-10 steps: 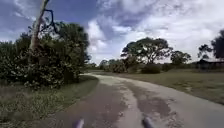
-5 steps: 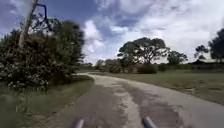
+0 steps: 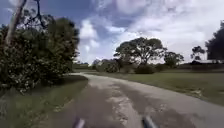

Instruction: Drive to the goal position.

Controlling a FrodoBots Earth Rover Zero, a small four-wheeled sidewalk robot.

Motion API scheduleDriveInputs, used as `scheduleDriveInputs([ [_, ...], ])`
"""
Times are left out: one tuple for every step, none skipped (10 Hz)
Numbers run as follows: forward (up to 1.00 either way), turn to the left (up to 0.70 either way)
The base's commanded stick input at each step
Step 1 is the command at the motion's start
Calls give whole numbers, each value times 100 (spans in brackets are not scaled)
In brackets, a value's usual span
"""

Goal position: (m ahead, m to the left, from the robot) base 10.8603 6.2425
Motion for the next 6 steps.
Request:
scheduleDriveInputs([
  [69,3],
  [69,3],
  [69,3],
  [69,3],
  [69,3],
  [69,3],
])
